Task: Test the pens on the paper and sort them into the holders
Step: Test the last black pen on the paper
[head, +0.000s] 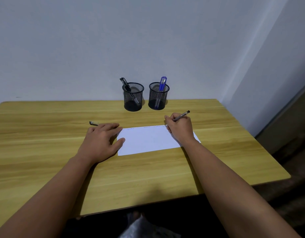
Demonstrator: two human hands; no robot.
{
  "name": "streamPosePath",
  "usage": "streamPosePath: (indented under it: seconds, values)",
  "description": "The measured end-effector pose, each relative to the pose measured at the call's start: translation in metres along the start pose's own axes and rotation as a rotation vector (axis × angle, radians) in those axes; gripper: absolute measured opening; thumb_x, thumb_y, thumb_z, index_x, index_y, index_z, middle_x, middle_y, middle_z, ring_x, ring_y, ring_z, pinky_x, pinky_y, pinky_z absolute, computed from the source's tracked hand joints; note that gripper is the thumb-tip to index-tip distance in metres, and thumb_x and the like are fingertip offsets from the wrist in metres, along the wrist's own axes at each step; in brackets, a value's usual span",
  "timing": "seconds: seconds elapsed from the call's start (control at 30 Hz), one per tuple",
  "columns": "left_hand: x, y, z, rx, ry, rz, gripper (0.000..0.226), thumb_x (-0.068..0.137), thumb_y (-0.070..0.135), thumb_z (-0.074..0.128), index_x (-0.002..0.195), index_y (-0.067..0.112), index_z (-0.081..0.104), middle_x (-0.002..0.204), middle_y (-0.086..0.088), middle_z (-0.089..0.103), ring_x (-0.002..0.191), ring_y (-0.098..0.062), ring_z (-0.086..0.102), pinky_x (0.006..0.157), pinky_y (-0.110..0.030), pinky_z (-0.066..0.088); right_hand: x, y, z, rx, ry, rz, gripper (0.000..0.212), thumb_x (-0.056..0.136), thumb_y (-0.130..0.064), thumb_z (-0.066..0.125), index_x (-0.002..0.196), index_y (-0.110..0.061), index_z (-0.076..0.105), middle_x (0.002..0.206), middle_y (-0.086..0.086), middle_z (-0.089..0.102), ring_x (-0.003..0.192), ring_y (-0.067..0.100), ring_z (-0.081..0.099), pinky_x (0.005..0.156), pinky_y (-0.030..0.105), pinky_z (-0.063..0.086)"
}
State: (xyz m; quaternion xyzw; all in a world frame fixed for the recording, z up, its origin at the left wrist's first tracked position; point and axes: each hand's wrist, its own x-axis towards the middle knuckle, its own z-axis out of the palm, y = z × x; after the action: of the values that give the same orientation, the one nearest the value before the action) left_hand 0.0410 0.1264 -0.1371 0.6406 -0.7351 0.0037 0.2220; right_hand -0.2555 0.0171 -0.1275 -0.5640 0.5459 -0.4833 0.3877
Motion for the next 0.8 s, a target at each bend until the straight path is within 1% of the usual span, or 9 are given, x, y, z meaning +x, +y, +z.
streamPosePath:
  seconds: [0.07, 0.13, 0.27, 0.33, 0.4, 0.47, 0.6, 0.7, 0.8]
  values:
    - [0.0001, 0.0007, -0.0001, 0.004, -0.003, 0.0, 0.063, 0.086, 0.067, 0.039, 0.134, 0.035, 0.063, 0.146, 0.014, 0.055, 0.138, -0.013, 0.044, 0.107, -0.047, 0.033, 0.0002, 0.0003, -0.0009, 0.005, 0.007, -0.001, 0.04, 0.099, -0.015, 0.071, 0.074, 0.01, 0.052, 0.072, 0.036, 0.061, 0.055, 0.024, 0.059, 0.054, 0.033, 0.048]
    - [-0.0001, 0.0003, 0.0002, 0.01, -0.004, 0.001, 0.062, 0.086, 0.067, 0.039, 0.134, 0.035, 0.063, 0.146, 0.014, 0.054, 0.138, -0.013, 0.044, 0.106, -0.046, 0.033, 0.0002, 0.0001, -0.0017, 0.012, 0.017, 0.005, 0.04, 0.1, -0.015, 0.07, 0.077, 0.012, 0.053, 0.073, 0.037, 0.061, 0.054, 0.022, 0.061, 0.052, 0.032, 0.048]
    - [0.0002, -0.0003, 0.0002, 0.013, 0.002, 0.005, 0.061, 0.086, 0.066, 0.04, 0.134, 0.035, 0.064, 0.146, 0.014, 0.055, 0.137, -0.014, 0.045, 0.105, -0.047, 0.034, 0.0001, 0.001, -0.0004, 0.006, 0.017, -0.004, 0.042, 0.099, -0.016, 0.072, 0.074, 0.011, 0.053, 0.061, 0.02, 0.057, 0.054, 0.022, 0.058, 0.052, 0.03, 0.047]
    - [0.0011, 0.0005, 0.0002, 0.014, 0.002, 0.009, 0.061, 0.086, 0.065, 0.041, 0.133, 0.034, 0.064, 0.145, 0.013, 0.056, 0.137, -0.015, 0.046, 0.104, -0.046, 0.034, 0.0007, 0.0019, -0.0001, -0.001, 0.033, -0.011, 0.041, 0.098, -0.012, 0.07, 0.073, 0.012, 0.048, 0.063, 0.029, 0.054, 0.055, 0.025, 0.056, 0.054, 0.031, 0.046]
    - [0.0013, 0.0005, 0.0003, 0.015, 0.002, 0.009, 0.06, 0.086, 0.065, 0.042, 0.133, 0.034, 0.064, 0.145, 0.013, 0.056, 0.136, -0.015, 0.046, 0.104, -0.046, 0.034, 0.0003, 0.0014, -0.0001, -0.008, 0.041, -0.024, 0.041, 0.098, -0.013, 0.069, 0.073, 0.013, 0.048, 0.07, 0.039, 0.057, 0.055, 0.026, 0.056, 0.053, 0.032, 0.047]
    - [0.0001, -0.0002, 0.0002, 0.013, 0.008, 0.007, 0.06, 0.086, 0.065, 0.042, 0.132, 0.034, 0.065, 0.144, 0.013, 0.056, 0.136, -0.015, 0.046, 0.104, -0.046, 0.034, 0.0002, 0.0018, 0.0005, -0.011, 0.038, -0.028, 0.043, 0.098, -0.015, 0.07, 0.073, 0.012, 0.05, 0.071, 0.037, 0.058, 0.055, 0.026, 0.058, 0.055, 0.033, 0.048]
    - [-0.0001, 0.0, 0.0002, 0.008, 0.013, 0.006, 0.06, 0.086, 0.065, 0.042, 0.131, 0.034, 0.066, 0.144, 0.013, 0.057, 0.135, -0.015, 0.047, 0.103, -0.047, 0.034, 0.0037, 0.0039, -0.001, 0.025, 0.091, -0.016, 0.041, 0.098, -0.015, 0.068, 0.075, 0.013, 0.049, 0.061, 0.026, 0.053, 0.053, 0.026, 0.059, 0.056, 0.033, 0.05]
    - [0.0006, -0.0001, -0.0002, 0.005, 0.007, 0.003, 0.06, 0.085, 0.066, 0.041, 0.131, 0.035, 0.065, 0.144, 0.014, 0.056, 0.135, -0.014, 0.046, 0.104, -0.047, 0.033, 0.0031, 0.0035, -0.0024, 0.047, 0.093, -0.006, 0.041, 0.1, -0.016, 0.07, 0.078, 0.015, 0.053, 0.065, 0.032, 0.059, 0.052, 0.021, 0.061, 0.052, 0.029, 0.049]
    - [-0.0004, 0.0006, -0.0004, -0.002, 0.009, 0.001, 0.061, 0.085, 0.066, 0.041, 0.131, 0.035, 0.065, 0.144, 0.014, 0.056, 0.136, -0.014, 0.045, 0.105, -0.047, 0.033, 0.0023, 0.0033, -0.0019, 0.041, 0.07, -0.019, 0.043, 0.1, -0.016, 0.071, 0.078, 0.016, 0.052, 0.068, 0.036, 0.058, 0.056, 0.024, 0.061, 0.052, 0.031, 0.048]
